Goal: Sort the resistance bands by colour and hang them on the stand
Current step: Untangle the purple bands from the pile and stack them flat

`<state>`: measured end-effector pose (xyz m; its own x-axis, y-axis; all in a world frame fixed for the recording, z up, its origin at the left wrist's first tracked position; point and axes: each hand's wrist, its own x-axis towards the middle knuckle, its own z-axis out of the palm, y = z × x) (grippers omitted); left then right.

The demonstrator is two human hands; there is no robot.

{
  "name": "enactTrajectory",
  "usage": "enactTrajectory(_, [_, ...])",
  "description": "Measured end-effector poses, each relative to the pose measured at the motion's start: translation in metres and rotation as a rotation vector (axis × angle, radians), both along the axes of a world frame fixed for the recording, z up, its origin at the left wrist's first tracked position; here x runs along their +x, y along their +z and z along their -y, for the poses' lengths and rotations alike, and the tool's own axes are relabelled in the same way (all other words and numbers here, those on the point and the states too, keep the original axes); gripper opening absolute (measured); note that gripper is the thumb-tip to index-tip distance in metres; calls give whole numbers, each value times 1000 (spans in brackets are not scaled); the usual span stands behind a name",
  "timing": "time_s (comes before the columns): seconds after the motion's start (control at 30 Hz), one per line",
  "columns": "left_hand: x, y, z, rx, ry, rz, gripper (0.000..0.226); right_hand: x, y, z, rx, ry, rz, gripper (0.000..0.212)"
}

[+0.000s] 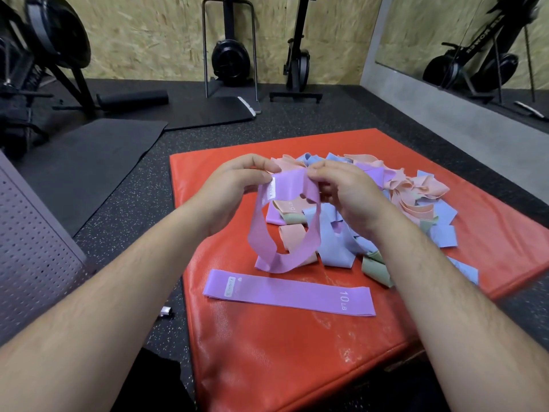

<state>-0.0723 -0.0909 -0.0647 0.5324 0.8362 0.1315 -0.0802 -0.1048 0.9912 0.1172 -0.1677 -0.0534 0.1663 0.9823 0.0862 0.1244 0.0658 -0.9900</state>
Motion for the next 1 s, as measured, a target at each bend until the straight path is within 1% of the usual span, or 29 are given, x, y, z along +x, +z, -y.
enactTrajectory(0.07, [0,0,3,32,-50,6,25,-1,-1,-1,23,17,-34,14])
enactTrajectory(0.13, [0,0,7,117,-113,4,33,-4,-2,-1,30,56,-38,19])
enactTrajectory(0.2, [4,1,13,216,-140,-7,38,-6,-3,0,27,100,-39,17])
enactTrajectory(0.33, [8,0,17,360,-82,-25,30,-8,-9,-3,29,92,-49,26])
enactTrajectory(0.43, [8,-4,14,449,15,-78,23,-9,-15,-5,30,30,-75,21])
enactTrajectory(0.5, [8,-6,11,492,93,-100,11,-10,-15,-7,29,4,-111,15])
enactTrajectory(0.53, [8,-7,10,521,135,-115,5,-10,-15,-7,26,1,-134,17])
enactTrajectory(0.57, [8,-7,9,538,171,-130,1,-11,-14,-6,25,16,-157,23])
enactTrajectory(0.6, [9,-7,9,531,200,-135,2,-12,-14,-4,35,44,-142,29])
enactTrajectory(0.63, [9,-6,9,508,220,-132,4,-13,-16,-4,51,57,-72,30])
enactTrajectory(0.7, [10,-4,11,464,232,-110,7,-17,-21,-4,85,58,97,25])
enactTrajectory(0.83, [9,0,14,430,155,-155,11,-28,-28,-7,98,31,243,39])
enactTrajectory(0.93, [6,0,11,439,221,-175,9,-26,-26,-4,88,64,264,23])
enactTrajectory(1.0, [3,0,10,371,272,-117,10,-21,-24,0,53,110,242,16])
